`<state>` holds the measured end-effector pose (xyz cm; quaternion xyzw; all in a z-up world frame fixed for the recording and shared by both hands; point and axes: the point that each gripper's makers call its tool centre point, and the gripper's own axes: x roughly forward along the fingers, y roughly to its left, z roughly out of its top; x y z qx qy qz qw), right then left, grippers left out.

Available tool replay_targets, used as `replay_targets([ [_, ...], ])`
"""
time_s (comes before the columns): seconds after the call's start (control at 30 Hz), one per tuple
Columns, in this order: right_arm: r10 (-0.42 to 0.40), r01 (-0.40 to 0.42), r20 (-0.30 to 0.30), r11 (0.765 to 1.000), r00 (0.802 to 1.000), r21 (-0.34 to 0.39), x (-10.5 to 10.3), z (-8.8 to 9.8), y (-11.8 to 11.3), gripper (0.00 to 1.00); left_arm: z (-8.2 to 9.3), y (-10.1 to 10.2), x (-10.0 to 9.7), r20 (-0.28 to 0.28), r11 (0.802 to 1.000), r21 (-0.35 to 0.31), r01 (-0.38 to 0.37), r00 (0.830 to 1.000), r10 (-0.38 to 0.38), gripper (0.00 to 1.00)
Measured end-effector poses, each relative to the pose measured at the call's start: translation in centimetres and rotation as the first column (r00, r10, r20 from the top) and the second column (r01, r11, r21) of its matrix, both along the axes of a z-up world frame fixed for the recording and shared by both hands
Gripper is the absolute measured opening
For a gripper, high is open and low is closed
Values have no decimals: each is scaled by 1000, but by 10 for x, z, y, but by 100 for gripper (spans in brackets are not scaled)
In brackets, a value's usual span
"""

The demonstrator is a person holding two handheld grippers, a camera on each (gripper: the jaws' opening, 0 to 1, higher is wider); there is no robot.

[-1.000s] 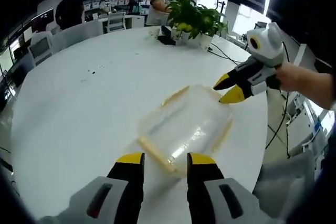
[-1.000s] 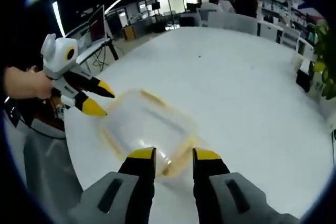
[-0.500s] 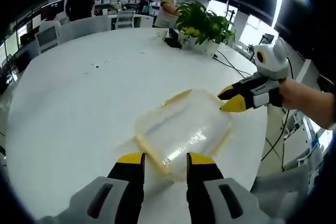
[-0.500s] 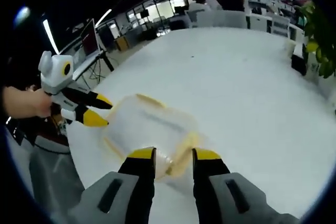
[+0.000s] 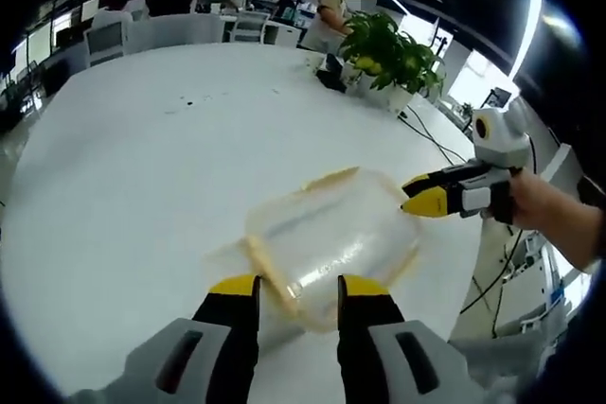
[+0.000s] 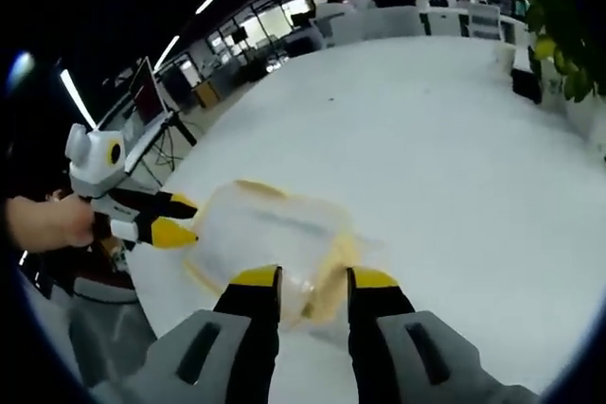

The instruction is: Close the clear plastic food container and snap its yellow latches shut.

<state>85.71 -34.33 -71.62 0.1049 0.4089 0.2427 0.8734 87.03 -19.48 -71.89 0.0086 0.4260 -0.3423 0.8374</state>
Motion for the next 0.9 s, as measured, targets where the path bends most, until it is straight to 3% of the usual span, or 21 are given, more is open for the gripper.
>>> replay_targets([
  [0.57, -80, 81, -36, 996, 996, 32, 0, 0, 2, 22, -4, 0, -2, -73, 998, -39, -58, 996, 55, 23],
  [0.9, -105, 109, -68, 993, 992, 50, 0, -1, 2, 21, -6, -1, -2, -108, 997, -48, -54, 993, 49, 23],
])
